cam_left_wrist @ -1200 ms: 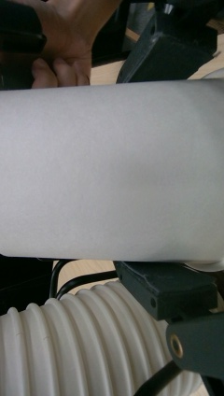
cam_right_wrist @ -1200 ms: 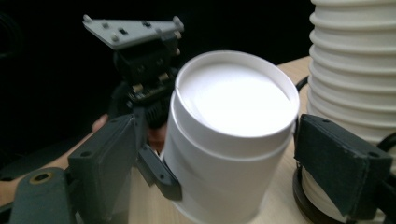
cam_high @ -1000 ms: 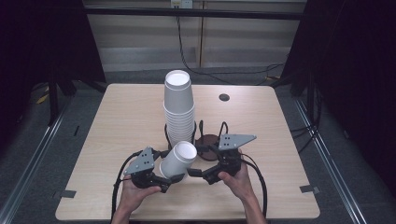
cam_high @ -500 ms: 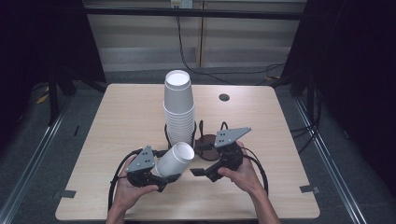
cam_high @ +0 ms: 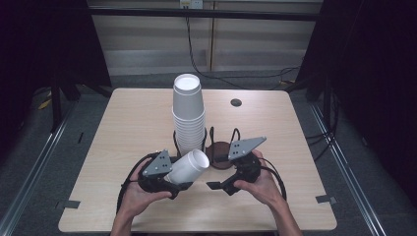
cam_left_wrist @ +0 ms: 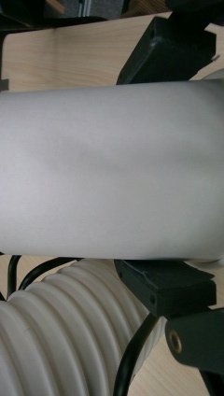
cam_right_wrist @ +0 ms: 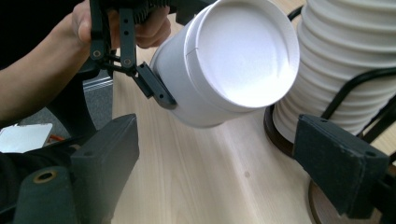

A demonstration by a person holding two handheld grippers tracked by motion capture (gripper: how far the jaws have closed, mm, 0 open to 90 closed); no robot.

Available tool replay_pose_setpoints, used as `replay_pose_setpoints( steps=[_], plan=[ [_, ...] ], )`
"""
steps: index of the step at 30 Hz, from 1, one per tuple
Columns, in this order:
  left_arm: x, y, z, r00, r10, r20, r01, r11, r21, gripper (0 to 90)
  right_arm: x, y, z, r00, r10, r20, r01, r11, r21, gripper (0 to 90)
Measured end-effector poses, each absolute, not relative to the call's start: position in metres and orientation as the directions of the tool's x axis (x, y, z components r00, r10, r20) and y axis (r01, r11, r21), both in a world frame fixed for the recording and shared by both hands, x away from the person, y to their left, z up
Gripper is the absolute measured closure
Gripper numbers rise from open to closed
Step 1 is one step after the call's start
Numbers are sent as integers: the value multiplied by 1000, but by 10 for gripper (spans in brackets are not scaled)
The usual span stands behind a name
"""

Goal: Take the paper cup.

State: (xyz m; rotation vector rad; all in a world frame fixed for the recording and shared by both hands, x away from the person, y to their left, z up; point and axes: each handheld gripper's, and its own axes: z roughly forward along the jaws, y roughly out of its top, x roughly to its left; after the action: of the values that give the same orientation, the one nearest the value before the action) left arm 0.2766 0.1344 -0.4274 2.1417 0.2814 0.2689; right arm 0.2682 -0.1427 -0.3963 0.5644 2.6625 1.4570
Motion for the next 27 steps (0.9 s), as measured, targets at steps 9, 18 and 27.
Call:
replay_pose_setpoints(
  steps=[9, 18, 27],
  plan=[
    [275, 124, -427, 965, 239, 112, 64, -624, 779, 185, 266, -148, -405, -929, 342, 144, 316, 527, 789, 149],
    [273, 111, -427, 976, 183, 120, 36, -678, 734, 185, 266, -146, -415, -931, 341, 127, 316, 583, 748, 146],
    [271, 98, -427, 981, 130, 141, -1, -733, 681, 184, 267, -143, -425, -933, 335, 134, 332, 652, 681, 177]
  ],
)
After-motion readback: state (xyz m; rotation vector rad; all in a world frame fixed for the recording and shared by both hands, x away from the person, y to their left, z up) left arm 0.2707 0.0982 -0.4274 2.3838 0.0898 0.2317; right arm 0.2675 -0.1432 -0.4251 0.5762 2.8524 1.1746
